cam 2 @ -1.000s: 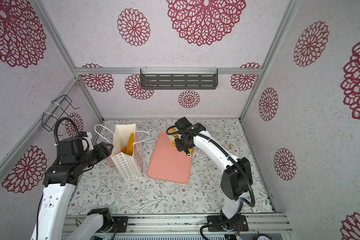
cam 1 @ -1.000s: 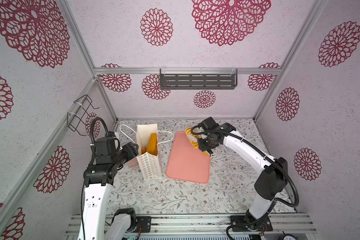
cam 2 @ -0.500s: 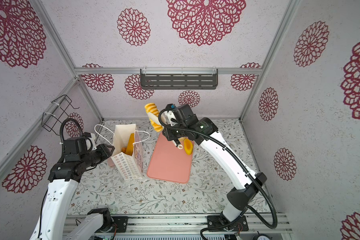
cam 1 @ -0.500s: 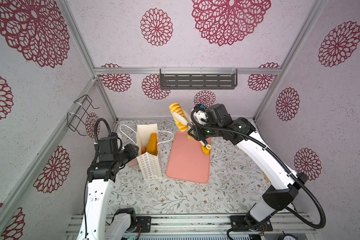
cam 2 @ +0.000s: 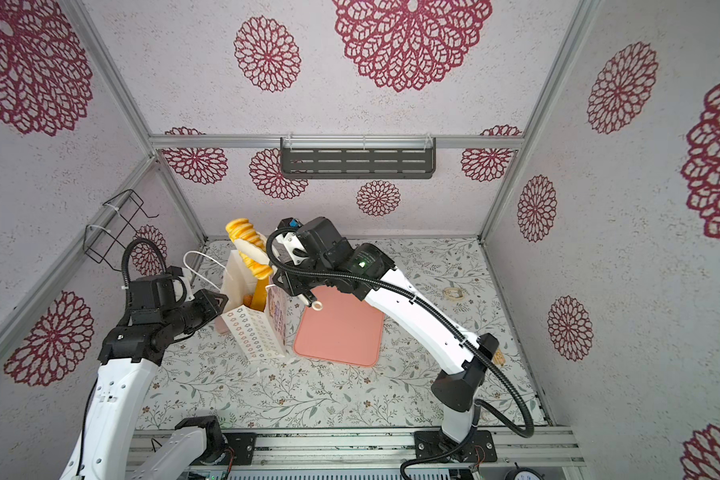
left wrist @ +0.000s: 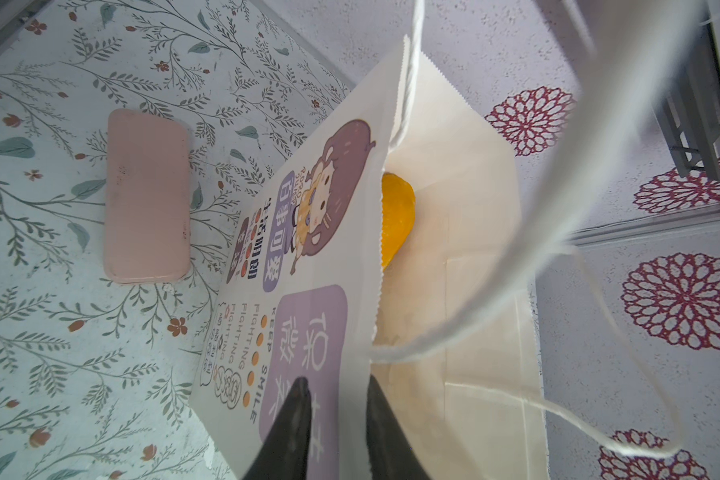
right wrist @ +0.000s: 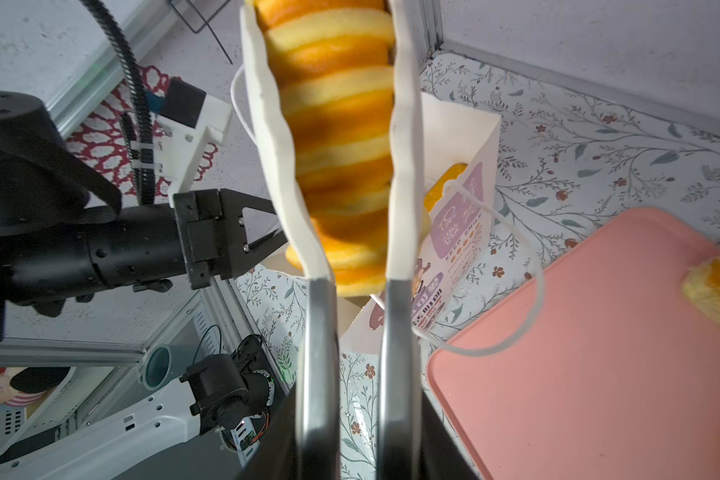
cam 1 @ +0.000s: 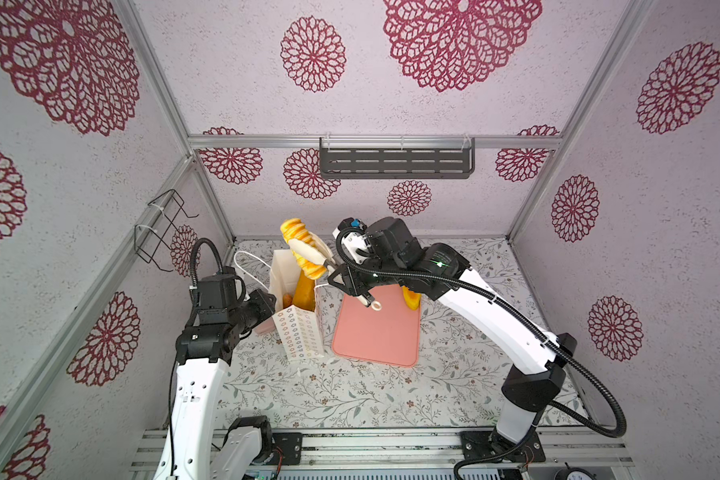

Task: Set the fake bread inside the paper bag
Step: 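Lift the striped roll with the tongs and carry it over the bag, then open the tongs over the bag opening to drop the striped roll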

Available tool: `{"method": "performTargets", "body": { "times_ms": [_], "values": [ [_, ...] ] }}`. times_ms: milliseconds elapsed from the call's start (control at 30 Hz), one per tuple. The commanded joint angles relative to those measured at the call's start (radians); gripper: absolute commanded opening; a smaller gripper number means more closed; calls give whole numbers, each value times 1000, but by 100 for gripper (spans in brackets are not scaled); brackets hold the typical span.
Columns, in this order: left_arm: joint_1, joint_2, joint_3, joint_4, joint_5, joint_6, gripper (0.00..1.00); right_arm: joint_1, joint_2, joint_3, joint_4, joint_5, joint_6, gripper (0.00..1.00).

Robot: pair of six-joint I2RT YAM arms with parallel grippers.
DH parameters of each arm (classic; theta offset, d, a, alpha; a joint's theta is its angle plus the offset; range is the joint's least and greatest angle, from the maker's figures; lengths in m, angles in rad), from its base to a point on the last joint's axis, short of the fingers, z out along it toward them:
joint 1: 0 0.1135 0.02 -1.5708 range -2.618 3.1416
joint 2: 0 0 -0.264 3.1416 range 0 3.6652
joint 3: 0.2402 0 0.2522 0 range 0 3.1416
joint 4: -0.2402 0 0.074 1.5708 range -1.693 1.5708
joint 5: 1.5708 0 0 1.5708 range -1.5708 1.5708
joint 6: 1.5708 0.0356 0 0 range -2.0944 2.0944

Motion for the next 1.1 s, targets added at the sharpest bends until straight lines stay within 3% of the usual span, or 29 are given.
{"method": "performTargets", "body": {
  "times_ms": [0, 600, 1067],
  "values": [
    [-3, -15, -10, 29, 0, -8, 22, 26, -6, 32, 70, 22, 26, 34],
    [-3, -20, -16, 41, 2, -13, 20, 68, 73, 59, 4, 65, 26, 38],
    [-3, -22, -12, 39, -4, -11, 19, 73, 51, 34, 7, 72, 23, 52]
  ]
}}
